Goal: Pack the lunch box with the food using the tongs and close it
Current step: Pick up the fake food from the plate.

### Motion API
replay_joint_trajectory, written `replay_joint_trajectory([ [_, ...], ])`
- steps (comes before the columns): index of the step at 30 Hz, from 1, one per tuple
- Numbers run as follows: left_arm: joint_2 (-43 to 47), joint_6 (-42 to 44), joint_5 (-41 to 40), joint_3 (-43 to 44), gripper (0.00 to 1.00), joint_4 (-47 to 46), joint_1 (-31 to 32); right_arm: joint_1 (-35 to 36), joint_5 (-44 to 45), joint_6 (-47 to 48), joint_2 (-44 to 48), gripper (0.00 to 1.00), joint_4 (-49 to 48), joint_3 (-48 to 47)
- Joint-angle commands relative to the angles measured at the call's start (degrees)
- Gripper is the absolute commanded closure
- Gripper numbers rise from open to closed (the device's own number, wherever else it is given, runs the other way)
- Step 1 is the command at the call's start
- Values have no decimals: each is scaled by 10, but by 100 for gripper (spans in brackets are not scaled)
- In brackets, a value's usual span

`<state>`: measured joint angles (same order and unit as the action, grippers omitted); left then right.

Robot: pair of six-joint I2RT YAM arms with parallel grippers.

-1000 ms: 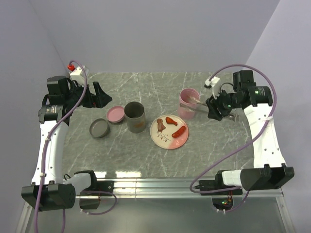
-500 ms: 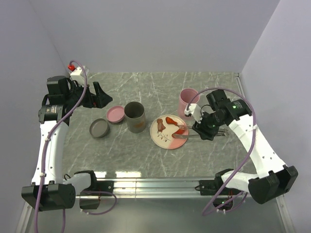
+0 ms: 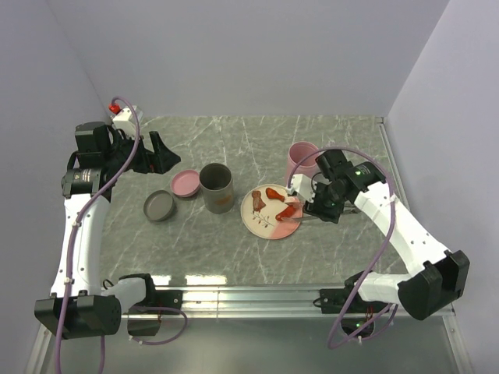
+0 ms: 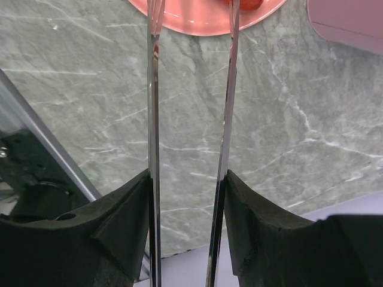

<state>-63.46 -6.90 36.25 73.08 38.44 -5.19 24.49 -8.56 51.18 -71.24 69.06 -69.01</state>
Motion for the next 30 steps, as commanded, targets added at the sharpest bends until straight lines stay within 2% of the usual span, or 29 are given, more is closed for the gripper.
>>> replay_joint_trajectory([
  [1,9,5,16,0,1,-9,-2,13,39,33,-2,45,-30,9],
  [18,1,4,20,-9,1,-14,-2,52,85,45,-62,46,-90,11],
  [30,4,5,17,-16,1,-16,-2,53,75,45,-114,49,-74,-25],
])
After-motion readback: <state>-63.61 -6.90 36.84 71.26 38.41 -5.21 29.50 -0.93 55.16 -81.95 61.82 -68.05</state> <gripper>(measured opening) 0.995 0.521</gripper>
